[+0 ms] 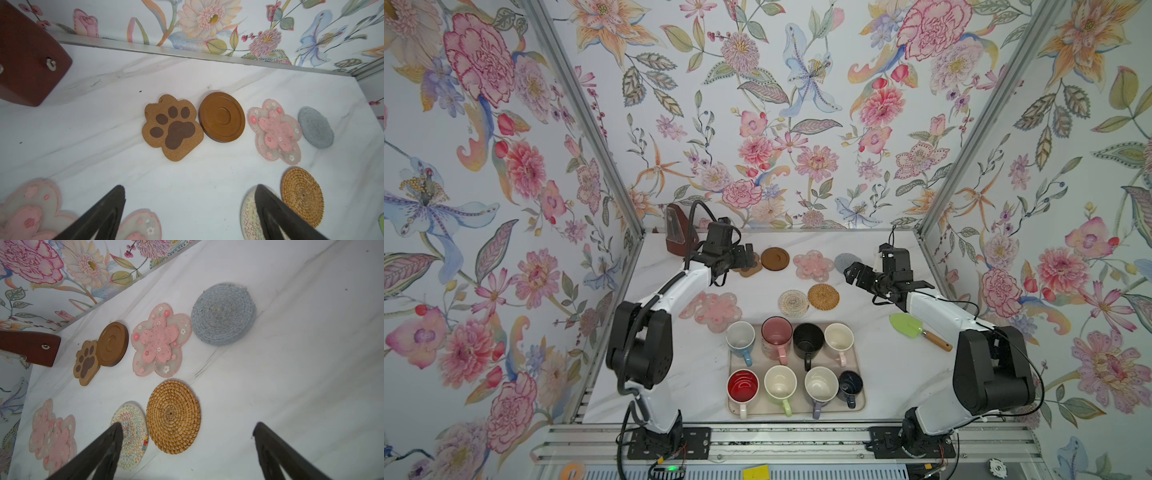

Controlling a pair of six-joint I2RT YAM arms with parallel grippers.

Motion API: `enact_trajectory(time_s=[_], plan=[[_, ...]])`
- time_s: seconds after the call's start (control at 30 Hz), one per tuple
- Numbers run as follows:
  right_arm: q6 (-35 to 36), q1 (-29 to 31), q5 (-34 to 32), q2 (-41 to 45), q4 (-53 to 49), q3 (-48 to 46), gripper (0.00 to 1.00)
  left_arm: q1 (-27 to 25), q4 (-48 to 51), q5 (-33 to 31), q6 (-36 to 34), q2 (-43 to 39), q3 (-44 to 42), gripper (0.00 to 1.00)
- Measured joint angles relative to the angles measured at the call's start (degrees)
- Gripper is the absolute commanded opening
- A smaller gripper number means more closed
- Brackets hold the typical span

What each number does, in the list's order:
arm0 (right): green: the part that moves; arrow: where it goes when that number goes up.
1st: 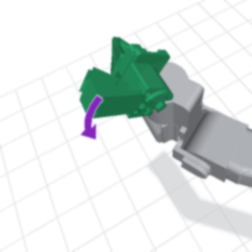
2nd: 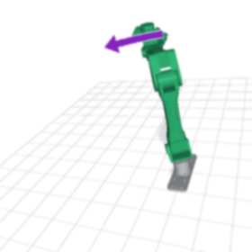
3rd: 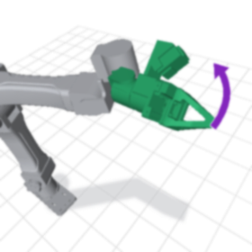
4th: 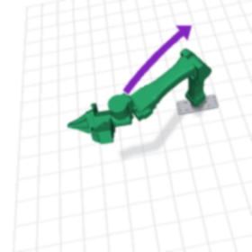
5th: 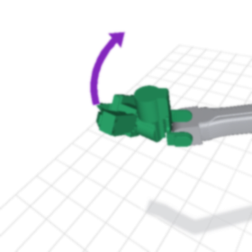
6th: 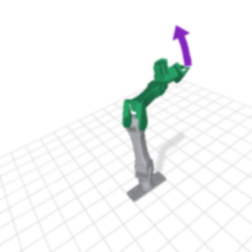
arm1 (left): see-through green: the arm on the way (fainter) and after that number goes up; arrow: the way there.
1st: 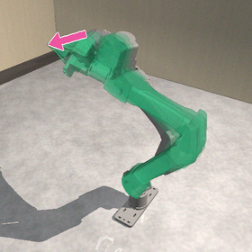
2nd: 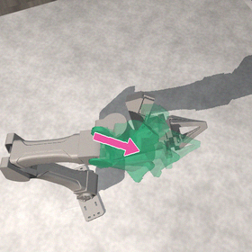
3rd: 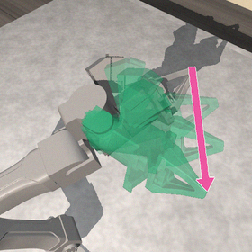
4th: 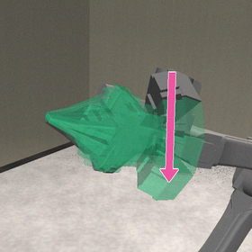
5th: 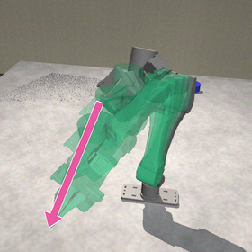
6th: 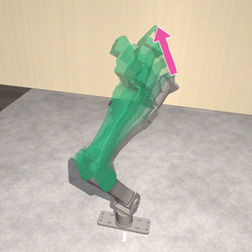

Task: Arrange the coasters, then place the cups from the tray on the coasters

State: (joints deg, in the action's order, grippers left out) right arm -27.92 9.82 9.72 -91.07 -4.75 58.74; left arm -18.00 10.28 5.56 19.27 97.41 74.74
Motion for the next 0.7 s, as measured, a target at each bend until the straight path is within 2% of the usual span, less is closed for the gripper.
enact_trajectory(time_s=[0.1,0.27,0.43,0.7], plan=[[0.00,1.42,0.35,-2.67,0.02,2.08,0.99,0.13,-8.13,-0.42,2.43,-9.57,-12.94,0.99],[0.00,3.41,1.09,-7.65,-0.33,5.97,0.99,0.33,-15.26,-1.38,6.54,-15.98,-27.47,0.99],[0.02,4.37,1.99,-11.32,-0.59,9.22,0.98,0.37,-18.43,-4.52,8.26,-21.68,-34.67,0.99],[0.02,5.22,2.45,-18.67,-1.70,14.88,0.99,0.66,-24.57,-8.83,9.35,-30.51,-40.30,0.99]])
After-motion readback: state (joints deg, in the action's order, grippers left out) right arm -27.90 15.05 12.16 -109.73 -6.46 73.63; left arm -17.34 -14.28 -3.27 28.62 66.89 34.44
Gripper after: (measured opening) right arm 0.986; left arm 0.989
